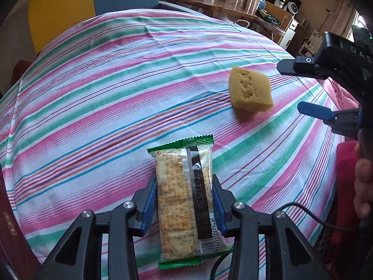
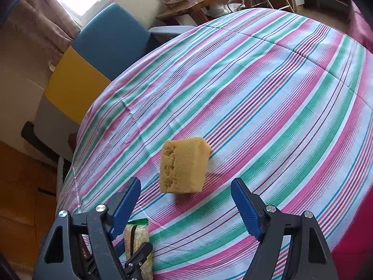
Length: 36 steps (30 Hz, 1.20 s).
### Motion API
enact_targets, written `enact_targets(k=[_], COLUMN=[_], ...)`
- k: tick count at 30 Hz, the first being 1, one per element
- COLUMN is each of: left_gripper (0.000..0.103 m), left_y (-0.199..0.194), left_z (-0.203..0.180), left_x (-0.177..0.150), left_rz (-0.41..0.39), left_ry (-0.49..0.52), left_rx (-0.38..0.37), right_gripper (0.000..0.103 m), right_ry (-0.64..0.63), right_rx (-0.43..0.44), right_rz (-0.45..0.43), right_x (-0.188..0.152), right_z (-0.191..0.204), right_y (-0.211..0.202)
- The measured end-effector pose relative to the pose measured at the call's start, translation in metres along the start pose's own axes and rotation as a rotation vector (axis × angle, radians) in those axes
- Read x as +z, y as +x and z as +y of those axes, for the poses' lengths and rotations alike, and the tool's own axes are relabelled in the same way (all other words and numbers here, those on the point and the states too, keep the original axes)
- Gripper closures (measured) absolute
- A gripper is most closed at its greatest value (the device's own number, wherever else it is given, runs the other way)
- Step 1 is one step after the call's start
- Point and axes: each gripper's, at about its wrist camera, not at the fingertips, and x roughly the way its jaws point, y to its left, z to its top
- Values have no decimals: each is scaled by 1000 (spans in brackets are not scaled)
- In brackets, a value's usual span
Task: Organize objects
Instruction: 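Grasp the cracker packet with left tool while right tool grasps yellow sponge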
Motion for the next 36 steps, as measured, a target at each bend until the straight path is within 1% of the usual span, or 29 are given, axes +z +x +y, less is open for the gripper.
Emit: enact_targets(k=[3,6,11,16,20,24,29,30,32,34,36], left_gripper=[61,61,61,61,61,61,61,61,61,61,61], left_y=[-10,-17,-18,-18,-20,-21,-21,-21,-21,-21,-21], left_z=[8,15,16,17,19,19,20,19,18,17,15], left_x=[-20,-34,-37,-39,-42,-46,-48,-49,-50,-52,-51], left_rz=[-18,-41,-61,-78,-91,-107,-118,-121,-129,-136,-134], left_ry=[-4,-9,18,22,18,18,6,6,10,12,17], left_rx=[16,15,10,-1,-7,-4,-6,-3,5,8,9], right_gripper=[23,23,23,24,24,24,24,25,41,45,46], right_ry=[-3,-20,-56,-108,-158,-152,-155,-177,-232,-271,-304], right_rx=[-11,-33,-89,-149,-209,-238,-249,-263,-294,-305,-318], right_rz=[12,22,44,102,115,121,137,130,118,116,115], right_x=[-1,-2,-5,-7,3,17,24,24,22,20,18], right_z=[0,2,6,14,28,34,36,38,42,46,49], right_y=[3,6,14,29,43,63,88,90,92,93,95])
